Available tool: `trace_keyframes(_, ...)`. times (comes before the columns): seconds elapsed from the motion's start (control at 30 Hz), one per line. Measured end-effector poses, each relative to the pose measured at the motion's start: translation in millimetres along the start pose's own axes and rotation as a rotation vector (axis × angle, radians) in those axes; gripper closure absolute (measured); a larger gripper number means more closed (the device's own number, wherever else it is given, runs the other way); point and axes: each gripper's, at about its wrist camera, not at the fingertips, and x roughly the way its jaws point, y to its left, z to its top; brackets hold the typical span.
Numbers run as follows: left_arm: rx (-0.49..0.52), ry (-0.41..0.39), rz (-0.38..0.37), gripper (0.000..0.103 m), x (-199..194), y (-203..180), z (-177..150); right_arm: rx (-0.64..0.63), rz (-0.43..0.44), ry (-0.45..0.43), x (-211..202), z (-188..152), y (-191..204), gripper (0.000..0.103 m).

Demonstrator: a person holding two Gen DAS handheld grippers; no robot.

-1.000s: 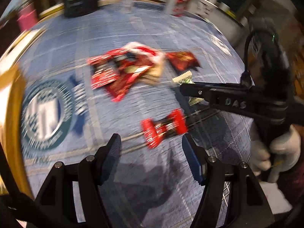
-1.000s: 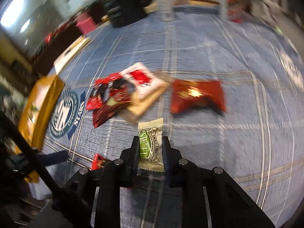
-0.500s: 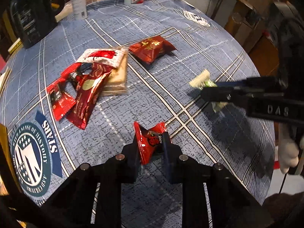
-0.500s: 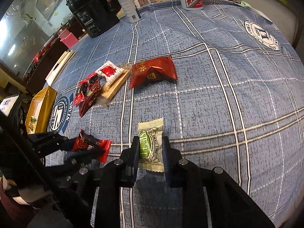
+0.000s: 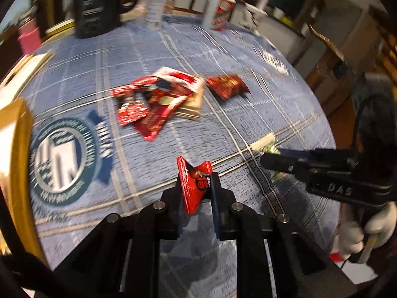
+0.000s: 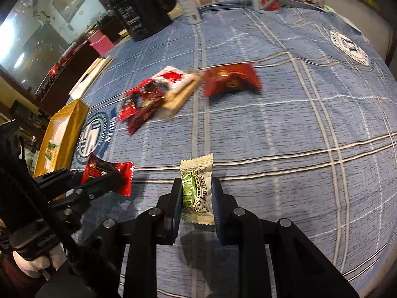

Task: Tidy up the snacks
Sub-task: 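Carry both candies over the white tray and open both tools to drop them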

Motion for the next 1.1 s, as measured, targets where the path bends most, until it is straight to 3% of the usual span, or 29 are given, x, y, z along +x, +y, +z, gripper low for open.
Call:
trace_keyframes(0.33, -0.172, -0.119, 0.084, 0.083, -95.2, 78.5, -40.0, -0.117, 0.067, -0.012, 3.1, -2.9, 93.4, 0.082)
trace_keyframes(0.6, -0.310, -0.133, 0.192, 0.083, -149.4, 160.3, -88.1, -0.261, 0.141, 0.002, 18.0, -12.1, 204.9, 0.082)
trace_keyframes(0.83, -0.355, -0.090, 0.258, 0.083, -157.7, 208.9, -113.2, -0.352, 0.180, 0.071, 46.3, -34.3, 283.0, 0.082)
trace_keyframes(1.1, -0.364, -0.034, 0.291, 0.083, -155.1, 239.8, -128.1, -0.395, 0.158, 0.137, 80.3, -53.2, 327.0, 0.081)
